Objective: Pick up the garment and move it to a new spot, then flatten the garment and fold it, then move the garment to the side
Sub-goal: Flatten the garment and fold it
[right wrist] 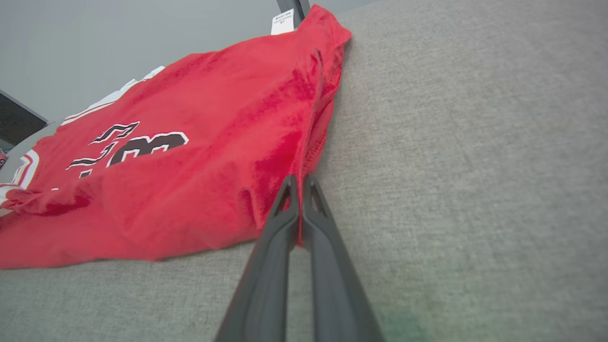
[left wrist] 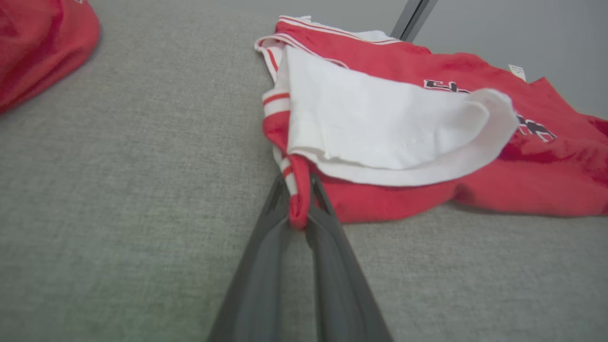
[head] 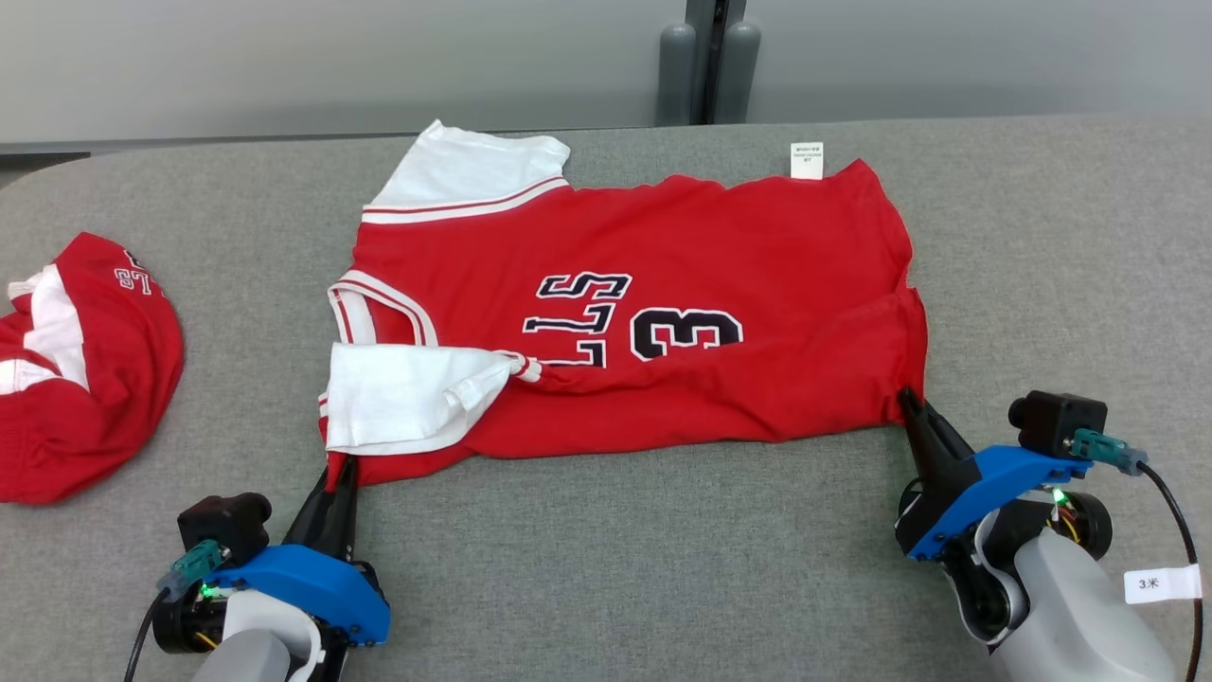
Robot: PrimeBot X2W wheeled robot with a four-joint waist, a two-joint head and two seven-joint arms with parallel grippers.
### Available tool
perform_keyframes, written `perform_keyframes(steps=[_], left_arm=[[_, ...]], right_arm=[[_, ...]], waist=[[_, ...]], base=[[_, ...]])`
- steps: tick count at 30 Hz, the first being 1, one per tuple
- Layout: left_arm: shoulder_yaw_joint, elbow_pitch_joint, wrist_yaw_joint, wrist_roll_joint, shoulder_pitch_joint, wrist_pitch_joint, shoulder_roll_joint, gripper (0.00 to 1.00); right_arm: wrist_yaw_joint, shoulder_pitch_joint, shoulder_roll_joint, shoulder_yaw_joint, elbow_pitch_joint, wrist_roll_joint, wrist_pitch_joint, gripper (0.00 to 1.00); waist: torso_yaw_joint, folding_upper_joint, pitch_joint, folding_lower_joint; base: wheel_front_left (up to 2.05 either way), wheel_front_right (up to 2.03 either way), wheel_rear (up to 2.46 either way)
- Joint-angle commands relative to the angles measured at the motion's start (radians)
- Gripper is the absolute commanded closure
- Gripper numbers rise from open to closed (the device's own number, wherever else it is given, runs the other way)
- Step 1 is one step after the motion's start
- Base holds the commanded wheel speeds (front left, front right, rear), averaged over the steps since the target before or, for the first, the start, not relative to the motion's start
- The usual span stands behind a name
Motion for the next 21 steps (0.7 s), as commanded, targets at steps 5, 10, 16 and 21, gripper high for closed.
perform_keyframes(steps=[5, 10, 16, 21], left_arm=[[0.007, -0.048, -0.004, -0.017, 0.056, -0.007, 0.006, 1.0], [0.01, -0.121, -0.002, -0.017, 0.149, -0.008, 0.01, 1.0], [0.021, -0.251, 0.036, -0.016, 0.29, -0.009, 0.021, 1.0], [0.01, -0.381, 0.088, -0.007, 0.385, 0.022, 0.033, 1.0]], right_arm=[[0.0, 0.058, -0.015, 0.013, -0.025, 0.058, -0.029, 1.0], [0.0, 0.162, -0.036, 0.009, -0.108, 0.104, -0.03, 1.0], [0.0, 0.333, -0.056, -0.042, -0.274, 0.123, 0.017, 1.0], [0.0, 0.475, -0.036, -0.124, -0.425, 0.097, 0.098, 1.0]], waist=[[-0.003, 0.0, -0.056, 0.0], [0.0, 0.0, -0.114, 0.0], [0.007, 0.0, -0.156, 0.0], [0.015, 0.0, -0.172, 0.0]], base=[[0.0, 0.0, 0.0], [0.0, 0.0, 0.0], [0.0, 0.0, 0.0], [0.0, 0.0, 0.0]])
